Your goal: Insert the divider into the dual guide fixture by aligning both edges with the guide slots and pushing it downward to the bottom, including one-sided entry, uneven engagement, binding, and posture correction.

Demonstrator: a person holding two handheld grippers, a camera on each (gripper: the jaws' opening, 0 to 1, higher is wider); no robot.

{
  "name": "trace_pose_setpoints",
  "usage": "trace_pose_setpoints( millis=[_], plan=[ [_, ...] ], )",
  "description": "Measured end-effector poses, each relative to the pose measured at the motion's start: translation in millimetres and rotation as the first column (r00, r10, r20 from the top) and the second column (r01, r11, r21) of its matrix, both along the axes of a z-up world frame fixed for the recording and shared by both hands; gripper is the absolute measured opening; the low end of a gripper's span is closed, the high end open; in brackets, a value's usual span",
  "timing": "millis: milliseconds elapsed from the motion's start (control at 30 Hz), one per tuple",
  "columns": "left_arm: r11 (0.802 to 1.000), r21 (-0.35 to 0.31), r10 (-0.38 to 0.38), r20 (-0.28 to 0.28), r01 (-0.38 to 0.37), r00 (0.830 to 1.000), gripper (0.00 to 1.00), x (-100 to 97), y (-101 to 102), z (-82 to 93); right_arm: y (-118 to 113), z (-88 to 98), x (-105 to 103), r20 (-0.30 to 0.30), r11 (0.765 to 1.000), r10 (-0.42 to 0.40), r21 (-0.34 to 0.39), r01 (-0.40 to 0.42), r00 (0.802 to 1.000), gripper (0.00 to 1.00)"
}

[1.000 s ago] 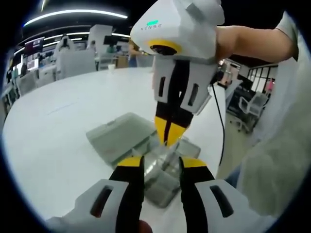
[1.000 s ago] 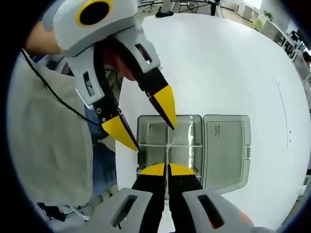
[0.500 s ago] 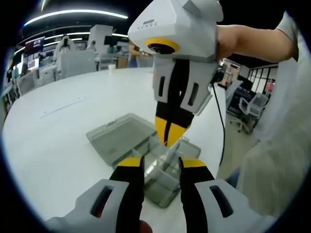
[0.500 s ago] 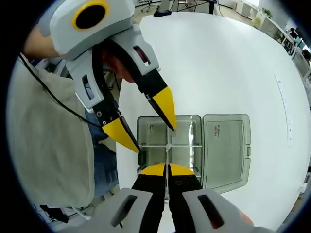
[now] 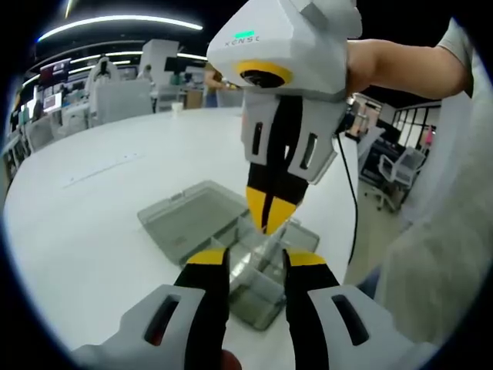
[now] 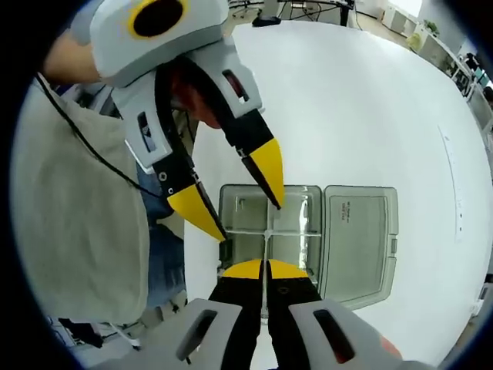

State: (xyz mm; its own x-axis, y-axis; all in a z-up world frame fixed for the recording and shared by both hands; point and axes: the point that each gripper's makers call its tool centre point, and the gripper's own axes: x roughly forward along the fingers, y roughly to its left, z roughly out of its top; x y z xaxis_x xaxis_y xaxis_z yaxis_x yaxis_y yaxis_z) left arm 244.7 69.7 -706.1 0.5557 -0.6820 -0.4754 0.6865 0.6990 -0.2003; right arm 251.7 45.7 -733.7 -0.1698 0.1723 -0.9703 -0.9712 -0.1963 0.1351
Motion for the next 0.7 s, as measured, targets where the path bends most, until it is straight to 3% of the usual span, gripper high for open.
trace_pose_setpoints(
  millis=[700],
  plan=[
    [1.0,0.008,-0.004,-0.003,0.004,1.0,0.25,1.1,1.5,0.1,3.7,1.8,-2.1,0.0,0.999,0.016,0.046,-0.016,1.0,0.0]
  ],
)
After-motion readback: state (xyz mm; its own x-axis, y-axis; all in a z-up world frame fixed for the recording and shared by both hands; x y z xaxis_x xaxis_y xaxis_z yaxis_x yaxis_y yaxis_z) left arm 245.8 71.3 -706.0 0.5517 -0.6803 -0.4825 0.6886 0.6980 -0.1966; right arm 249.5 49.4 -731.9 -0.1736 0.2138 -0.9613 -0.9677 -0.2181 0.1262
